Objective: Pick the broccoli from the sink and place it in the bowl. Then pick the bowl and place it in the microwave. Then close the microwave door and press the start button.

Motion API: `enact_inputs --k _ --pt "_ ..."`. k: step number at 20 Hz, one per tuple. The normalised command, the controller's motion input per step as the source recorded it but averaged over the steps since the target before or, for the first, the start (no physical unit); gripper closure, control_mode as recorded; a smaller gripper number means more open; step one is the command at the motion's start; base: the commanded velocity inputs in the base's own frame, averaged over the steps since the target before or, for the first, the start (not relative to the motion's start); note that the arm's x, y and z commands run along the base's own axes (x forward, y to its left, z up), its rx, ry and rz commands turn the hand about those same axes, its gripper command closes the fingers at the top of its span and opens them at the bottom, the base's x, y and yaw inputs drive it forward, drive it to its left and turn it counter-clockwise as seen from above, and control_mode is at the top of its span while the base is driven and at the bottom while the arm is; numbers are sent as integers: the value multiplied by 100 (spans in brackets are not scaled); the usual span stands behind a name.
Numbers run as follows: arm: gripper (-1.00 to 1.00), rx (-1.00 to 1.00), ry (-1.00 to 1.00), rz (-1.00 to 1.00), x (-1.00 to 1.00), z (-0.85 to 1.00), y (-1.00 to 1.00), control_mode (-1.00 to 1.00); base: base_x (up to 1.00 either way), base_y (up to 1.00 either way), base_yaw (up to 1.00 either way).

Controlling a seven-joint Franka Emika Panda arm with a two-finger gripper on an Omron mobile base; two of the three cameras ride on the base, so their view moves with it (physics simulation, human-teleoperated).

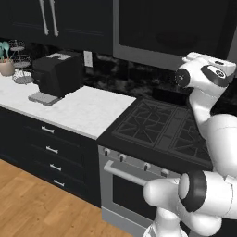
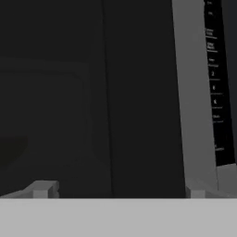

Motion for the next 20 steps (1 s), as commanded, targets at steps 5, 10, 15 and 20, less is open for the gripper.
enact_inputs --k 5,10,15,20 --pt "-100 0 4 -10 79 1 -17 -100 0 0 0" --pt "-100 0 4 -1 70 1 -37 -100 0 0 0" --pt "-100 0 10 0 70 0 -42 -100 0 0 0" --pt "-100 0 16 0 50 -25 -37 -100 0 0 0"
